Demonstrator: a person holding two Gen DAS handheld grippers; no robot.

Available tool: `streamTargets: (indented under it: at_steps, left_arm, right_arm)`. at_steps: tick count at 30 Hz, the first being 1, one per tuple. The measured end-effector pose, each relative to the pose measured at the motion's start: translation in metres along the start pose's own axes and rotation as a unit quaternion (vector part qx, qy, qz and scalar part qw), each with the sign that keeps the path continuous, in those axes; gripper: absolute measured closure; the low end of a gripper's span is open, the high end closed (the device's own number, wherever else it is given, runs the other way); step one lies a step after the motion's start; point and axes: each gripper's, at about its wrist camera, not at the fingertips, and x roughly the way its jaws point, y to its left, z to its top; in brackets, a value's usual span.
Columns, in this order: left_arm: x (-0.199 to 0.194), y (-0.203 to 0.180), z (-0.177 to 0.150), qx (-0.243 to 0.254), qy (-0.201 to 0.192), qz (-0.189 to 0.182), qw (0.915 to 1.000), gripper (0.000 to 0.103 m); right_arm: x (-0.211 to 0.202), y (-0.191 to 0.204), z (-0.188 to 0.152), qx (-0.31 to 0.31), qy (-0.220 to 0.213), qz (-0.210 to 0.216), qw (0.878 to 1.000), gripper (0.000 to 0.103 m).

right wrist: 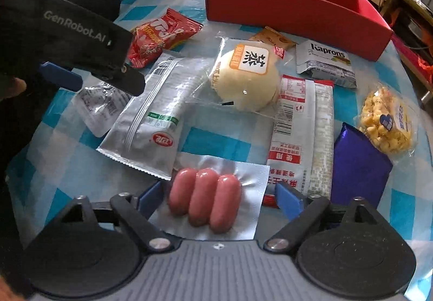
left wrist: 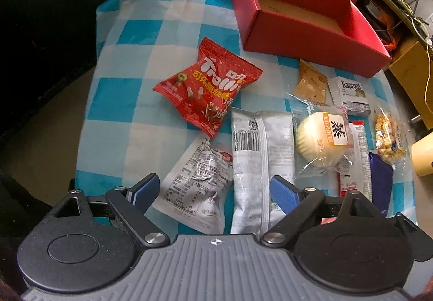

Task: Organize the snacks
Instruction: 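Grasp the silver bar wrapper with the left tool while the right tool grasps the pink sausage pack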

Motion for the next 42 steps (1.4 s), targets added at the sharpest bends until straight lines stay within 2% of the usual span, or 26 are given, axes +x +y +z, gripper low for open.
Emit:
streamTargets:
  at_steps: [3,7,10,11,13,14,16,20,21,22,23,24,29,35,38,40,41,42]
  left_arm:
    - [0.001,-0.001,0.0,-0.003,0.002,-0.011,0.9999,0.01]
    - [0.002,-0.007,0.0,0.008,0.006,-0.023,0.9997,0.009]
    - [0.004,-0.011,-0.001,0.017,0.011,-0.03,0.9993,0.009]
    - [0.005,-0.011,-0.001,0.018,0.012,-0.033,0.9992,0.009]
    - [0.007,-0.014,-0.001,0.02,0.014,-0.035,0.9991,0.008]
    - [0.008,-0.015,-0.002,0.021,0.014,-0.034,0.9991,0.008]
    - [0.01,-0.019,-0.002,0.026,0.018,-0.031,0.999,0.008]
    - [0.014,-0.025,-0.004,0.04,0.022,-0.015,0.9988,0.007]
    - [0.015,-0.025,-0.004,0.04,0.023,-0.013,0.9988,0.007]
    - [0.015,-0.026,-0.004,0.04,0.025,-0.012,0.9988,0.007]
    - [0.016,-0.026,-0.004,0.039,0.026,-0.013,0.9988,0.007]
    - [0.017,-0.025,-0.003,0.039,0.027,-0.013,0.9988,0.007]
    - [0.016,-0.024,-0.003,0.038,0.029,-0.022,0.9986,0.006]
    - [0.014,-0.02,-0.002,0.028,0.029,-0.04,0.9984,0.006]
    - [0.014,-0.023,-0.002,0.029,0.031,-0.045,0.9981,0.006]
    - [0.013,-0.029,-0.003,0.041,0.028,-0.045,0.9978,0.006]
    - [0.013,-0.032,-0.004,0.046,0.026,-0.044,0.9977,0.006]
    - [0.013,-0.036,-0.004,0.052,0.026,-0.04,0.9975,0.006]
  right_arm:
    - [-0.01,-0.009,-0.002,-0.002,-0.002,0.01,1.0,0.039]
    - [-0.017,-0.02,-0.01,-0.005,0.01,0.008,1.0,0.043]
    - [-0.028,-0.034,-0.017,0.016,0.013,0.002,1.0,0.047]
    - [-0.028,-0.034,-0.017,0.016,0.013,0.002,1.0,0.051]
    - [-0.033,-0.038,-0.017,0.027,0.005,0.004,1.0,0.067]
    - [-0.037,-0.041,-0.015,0.027,-0.001,0.005,1.0,0.068]
    - [-0.034,-0.042,-0.015,0.026,0.005,0.008,1.0,0.067]
    - [-0.03,-0.048,-0.015,0.044,0.01,0.03,0.999,0.057]
    - [-0.028,-0.049,-0.016,0.075,0.017,0.047,0.996,0.052]
    - [-0.028,-0.049,-0.016,0.075,0.017,0.047,0.996,0.047]
    - [-0.026,-0.048,-0.016,0.085,0.021,0.056,0.995,0.032]
    - [-0.024,-0.047,-0.016,0.092,0.024,0.06,0.994,0.024]
    - [-0.017,-0.027,-0.013,0.082,0.033,0.059,0.994,0.023]
    - [-0.005,-0.015,-0.012,0.05,0.058,0.068,0.995,0.001]
    - [0.001,-0.011,-0.011,0.04,0.065,0.066,0.995,0.001]
    - [0.0,-0.01,-0.011,0.034,0.059,0.056,0.996,0.011]
    - [-0.002,-0.011,-0.011,0.032,0.054,0.049,0.997,0.027]
    - [-0.005,-0.013,-0.012,0.028,0.048,0.038,0.998,0.036]
